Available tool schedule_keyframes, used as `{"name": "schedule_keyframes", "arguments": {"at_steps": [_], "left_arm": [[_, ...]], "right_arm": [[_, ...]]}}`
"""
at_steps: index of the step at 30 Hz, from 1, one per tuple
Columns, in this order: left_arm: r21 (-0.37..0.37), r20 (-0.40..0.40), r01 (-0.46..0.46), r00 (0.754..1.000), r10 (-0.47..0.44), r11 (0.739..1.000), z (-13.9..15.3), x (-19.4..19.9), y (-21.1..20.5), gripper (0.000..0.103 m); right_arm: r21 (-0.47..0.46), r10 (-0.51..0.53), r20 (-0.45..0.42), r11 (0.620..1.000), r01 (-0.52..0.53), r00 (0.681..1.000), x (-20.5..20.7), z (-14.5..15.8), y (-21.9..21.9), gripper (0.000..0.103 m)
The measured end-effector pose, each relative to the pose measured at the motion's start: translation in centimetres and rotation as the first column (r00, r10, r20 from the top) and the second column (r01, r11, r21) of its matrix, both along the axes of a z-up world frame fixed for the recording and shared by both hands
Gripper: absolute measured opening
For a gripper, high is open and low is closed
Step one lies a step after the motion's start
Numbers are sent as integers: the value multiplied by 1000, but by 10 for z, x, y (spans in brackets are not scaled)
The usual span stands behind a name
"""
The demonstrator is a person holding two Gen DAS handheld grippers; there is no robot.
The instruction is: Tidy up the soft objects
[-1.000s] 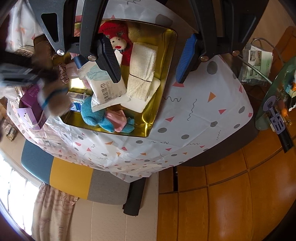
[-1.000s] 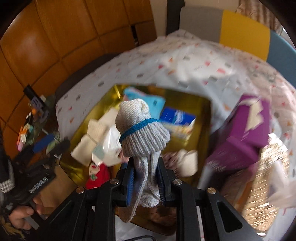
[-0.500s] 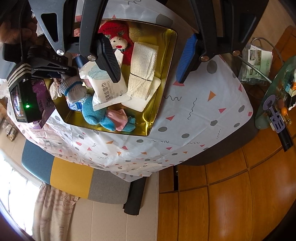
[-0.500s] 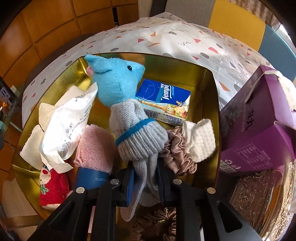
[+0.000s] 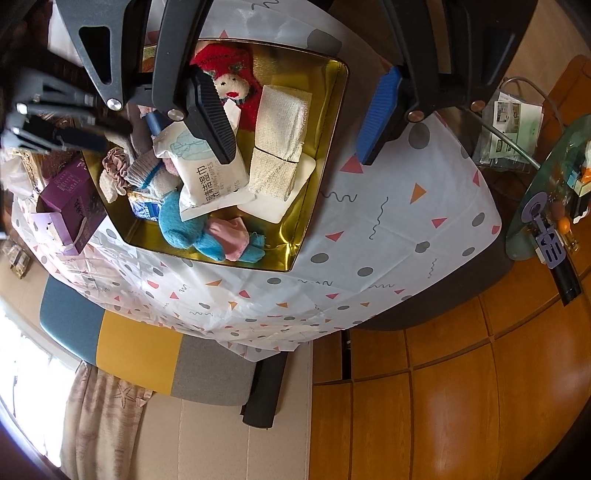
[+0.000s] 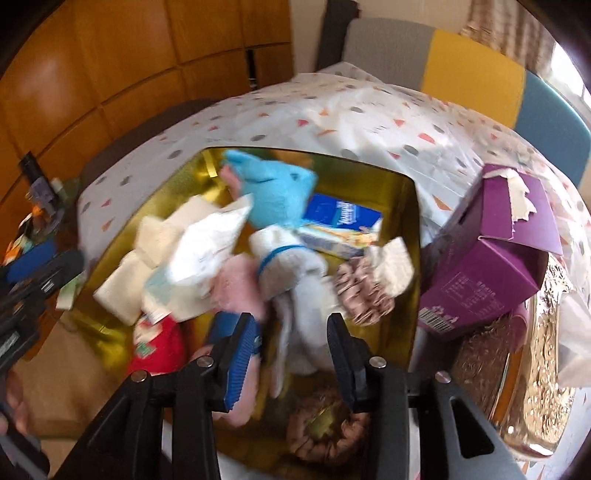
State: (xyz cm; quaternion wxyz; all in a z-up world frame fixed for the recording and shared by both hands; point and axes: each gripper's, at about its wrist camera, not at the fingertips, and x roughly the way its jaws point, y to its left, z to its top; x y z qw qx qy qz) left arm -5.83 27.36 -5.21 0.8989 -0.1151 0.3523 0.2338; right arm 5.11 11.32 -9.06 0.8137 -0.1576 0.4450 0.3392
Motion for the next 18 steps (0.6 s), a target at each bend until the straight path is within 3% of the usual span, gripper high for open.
{"name": "schedule_keyframes", "arguments": {"at_steps": [4, 6, 11, 18], "left_arm": [[-7, 3, -7, 1000, 7, 1000, 1, -2, 2, 73], [0, 6, -14, 1000, 14, 1000, 1, -3, 4, 76], [2, 18, -20, 1000, 20, 1000, 5, -4, 5, 86], [18, 31, -3, 1000, 2, 1000, 10, -4, -3, 94]], "right_arm": [[-38, 85, -20, 996, -85, 996, -15, -7, 13, 40], [-88, 72, 3, 994, -72, 997, -14, -18, 21, 40], [-114, 16, 48, 993, -10, 999, 3, -26, 31, 40], [-5, -64, 49, 998, 65, 997, 2, -8, 7, 41]]}}
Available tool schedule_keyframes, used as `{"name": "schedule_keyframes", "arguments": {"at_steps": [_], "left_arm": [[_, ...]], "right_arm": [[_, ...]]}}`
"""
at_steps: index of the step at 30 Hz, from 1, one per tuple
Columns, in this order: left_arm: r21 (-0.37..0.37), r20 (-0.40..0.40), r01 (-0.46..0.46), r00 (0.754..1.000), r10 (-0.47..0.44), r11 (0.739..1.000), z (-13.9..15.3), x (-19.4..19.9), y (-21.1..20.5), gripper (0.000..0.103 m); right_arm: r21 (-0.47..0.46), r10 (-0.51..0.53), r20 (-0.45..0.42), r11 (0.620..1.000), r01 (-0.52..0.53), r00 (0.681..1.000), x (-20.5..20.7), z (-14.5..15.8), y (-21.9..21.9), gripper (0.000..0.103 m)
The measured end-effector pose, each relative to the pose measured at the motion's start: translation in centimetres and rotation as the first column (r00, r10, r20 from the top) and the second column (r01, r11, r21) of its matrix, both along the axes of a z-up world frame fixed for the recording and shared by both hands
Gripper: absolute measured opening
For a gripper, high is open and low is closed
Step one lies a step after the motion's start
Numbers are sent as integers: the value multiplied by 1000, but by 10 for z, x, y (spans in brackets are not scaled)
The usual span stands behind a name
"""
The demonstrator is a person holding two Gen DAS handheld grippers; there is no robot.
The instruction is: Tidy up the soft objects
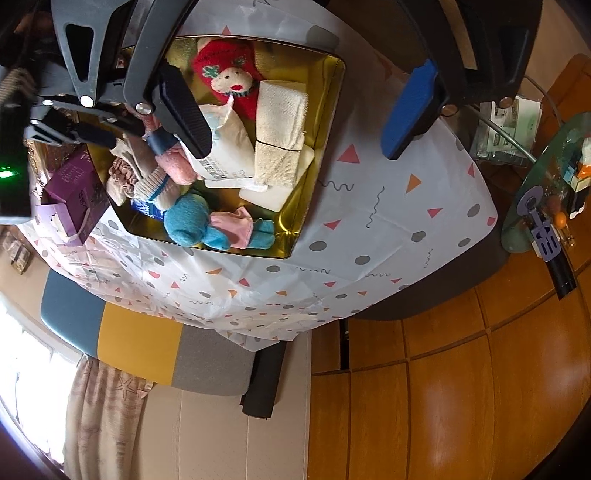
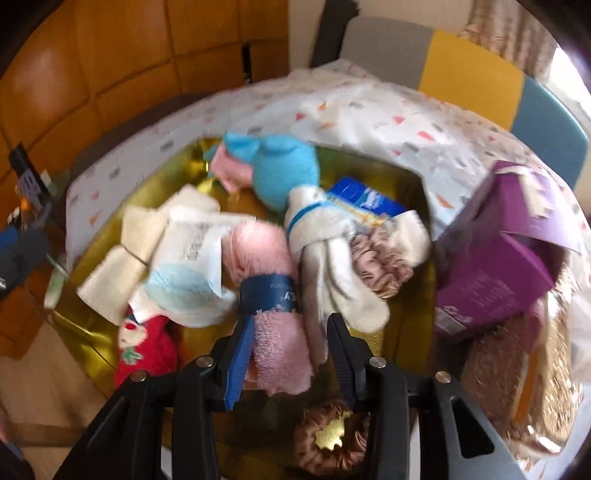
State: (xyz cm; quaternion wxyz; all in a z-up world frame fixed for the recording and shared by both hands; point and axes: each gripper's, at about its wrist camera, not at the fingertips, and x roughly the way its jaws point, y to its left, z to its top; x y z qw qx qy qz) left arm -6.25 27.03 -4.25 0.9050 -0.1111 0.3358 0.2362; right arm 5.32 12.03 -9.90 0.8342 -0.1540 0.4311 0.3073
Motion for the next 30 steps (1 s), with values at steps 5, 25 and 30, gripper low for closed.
{"name": "schedule_keyframes", "arguments": {"at_steps": [5, 25, 30], "left_arm": [[-1, 1, 9, 1000, -9, 1000, 1, 0, -8, 102], [64, 5, 17, 1000, -17, 998, 9, -5, -40, 103], [65, 8, 9, 1000, -10, 998, 9, -7, -39, 103]], "right_arm": [[80, -94, 96, 993, 86, 991, -17, 22, -21, 56], [125, -306, 155, 949, 289, 939, -28, 44, -69, 56], [127, -305, 155, 949, 288, 940, -30, 42, -67, 56]]}}
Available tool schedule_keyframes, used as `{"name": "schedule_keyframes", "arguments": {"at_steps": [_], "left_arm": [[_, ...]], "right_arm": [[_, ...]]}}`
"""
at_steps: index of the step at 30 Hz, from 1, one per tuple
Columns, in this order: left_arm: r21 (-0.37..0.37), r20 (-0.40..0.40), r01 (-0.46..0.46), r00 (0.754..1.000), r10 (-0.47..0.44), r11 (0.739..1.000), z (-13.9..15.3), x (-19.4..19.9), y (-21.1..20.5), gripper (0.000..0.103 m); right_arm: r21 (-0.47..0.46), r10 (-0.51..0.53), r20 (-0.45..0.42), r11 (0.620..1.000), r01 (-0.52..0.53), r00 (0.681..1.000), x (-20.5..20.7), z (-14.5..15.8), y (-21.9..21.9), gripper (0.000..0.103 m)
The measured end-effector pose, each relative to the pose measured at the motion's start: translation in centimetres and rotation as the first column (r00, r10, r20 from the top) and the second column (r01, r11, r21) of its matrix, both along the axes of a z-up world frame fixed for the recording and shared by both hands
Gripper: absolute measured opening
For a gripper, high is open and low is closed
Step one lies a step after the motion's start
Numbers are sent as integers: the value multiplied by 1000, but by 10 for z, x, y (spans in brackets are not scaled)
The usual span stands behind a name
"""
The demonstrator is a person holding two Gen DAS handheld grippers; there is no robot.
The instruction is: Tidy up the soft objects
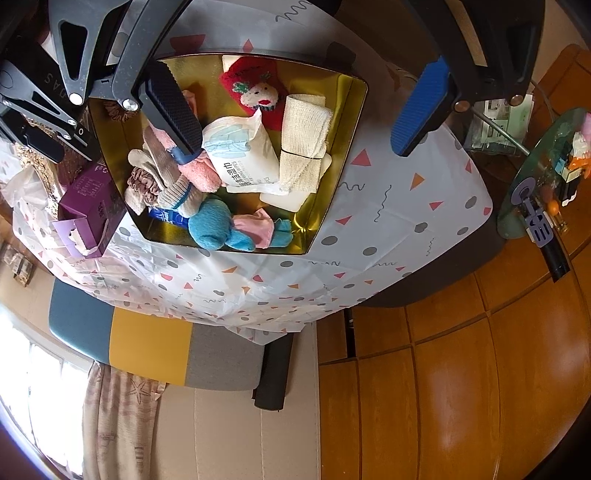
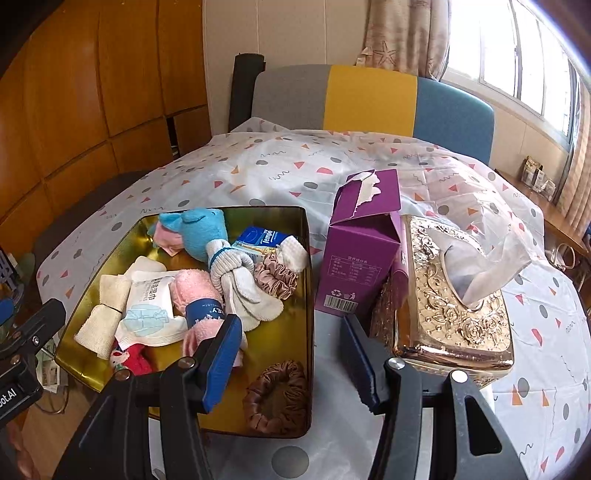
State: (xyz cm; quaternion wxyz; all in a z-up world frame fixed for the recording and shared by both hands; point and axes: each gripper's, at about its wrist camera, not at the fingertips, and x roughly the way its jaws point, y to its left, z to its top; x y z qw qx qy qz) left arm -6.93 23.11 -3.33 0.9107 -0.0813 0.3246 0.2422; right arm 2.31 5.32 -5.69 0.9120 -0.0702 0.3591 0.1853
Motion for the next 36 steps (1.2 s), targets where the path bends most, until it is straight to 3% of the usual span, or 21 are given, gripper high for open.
{"name": "schedule_keyframes", "arguments": {"at_steps": [36], "left_arm": [[-8, -16, -4, 1000, 3, 1000, -4, 0, 0, 103]], "right_arm": [[1, 4, -10, 1000, -4, 1000, 0, -3, 1, 56]]}}
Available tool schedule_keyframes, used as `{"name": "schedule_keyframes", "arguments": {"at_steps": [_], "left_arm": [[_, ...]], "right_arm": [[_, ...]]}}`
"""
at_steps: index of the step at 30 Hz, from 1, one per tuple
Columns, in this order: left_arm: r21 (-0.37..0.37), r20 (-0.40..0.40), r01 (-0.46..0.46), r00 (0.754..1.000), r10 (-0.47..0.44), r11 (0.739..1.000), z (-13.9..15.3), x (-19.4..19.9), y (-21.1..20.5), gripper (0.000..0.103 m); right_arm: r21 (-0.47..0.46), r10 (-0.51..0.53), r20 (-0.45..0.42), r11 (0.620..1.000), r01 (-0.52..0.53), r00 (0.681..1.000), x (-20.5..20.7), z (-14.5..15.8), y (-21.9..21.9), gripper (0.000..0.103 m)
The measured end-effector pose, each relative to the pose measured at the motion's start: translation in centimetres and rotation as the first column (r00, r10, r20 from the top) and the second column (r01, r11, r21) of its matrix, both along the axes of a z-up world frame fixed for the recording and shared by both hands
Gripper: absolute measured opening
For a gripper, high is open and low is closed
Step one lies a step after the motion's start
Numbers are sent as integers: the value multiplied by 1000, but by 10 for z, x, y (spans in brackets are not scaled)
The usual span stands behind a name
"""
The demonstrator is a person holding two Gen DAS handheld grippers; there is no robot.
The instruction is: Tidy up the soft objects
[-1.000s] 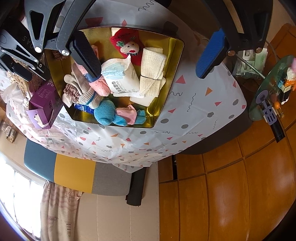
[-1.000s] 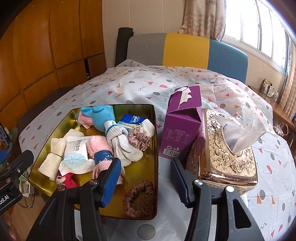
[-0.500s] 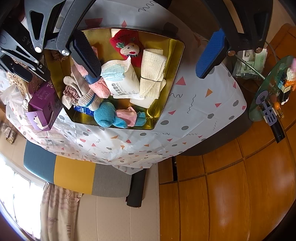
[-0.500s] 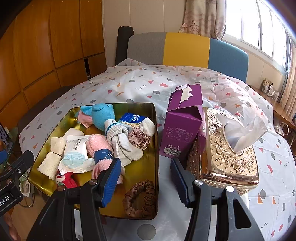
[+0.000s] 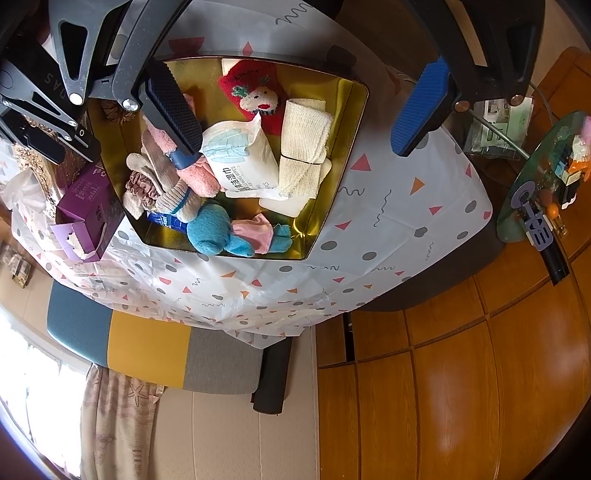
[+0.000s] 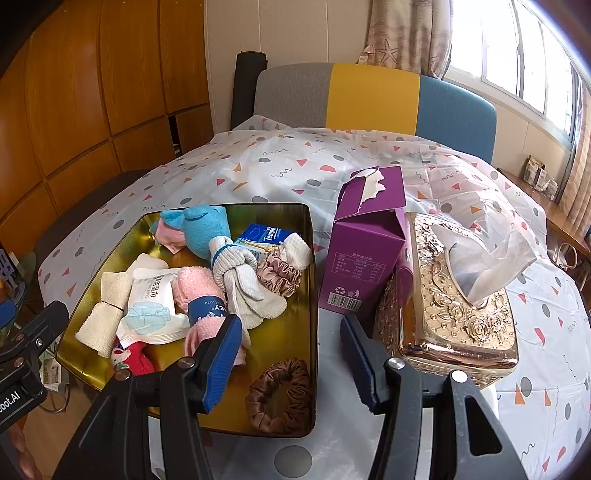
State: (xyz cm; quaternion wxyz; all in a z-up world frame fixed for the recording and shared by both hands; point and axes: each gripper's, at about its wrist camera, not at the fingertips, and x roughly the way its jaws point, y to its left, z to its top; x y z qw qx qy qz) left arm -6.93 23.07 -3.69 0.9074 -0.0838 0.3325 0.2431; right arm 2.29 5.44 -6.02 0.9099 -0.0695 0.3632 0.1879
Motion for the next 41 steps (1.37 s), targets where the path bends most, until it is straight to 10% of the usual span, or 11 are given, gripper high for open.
{"name": "schedule_keyframes", "arguments": {"at_steps": [41], "left_arm": [[-20, -15, 7, 1000, -7, 1000, -6, 0, 5, 100]], "right_arm": [[-4, 7, -6, 1000, -7, 1000, -1, -3, -1, 56]]}}
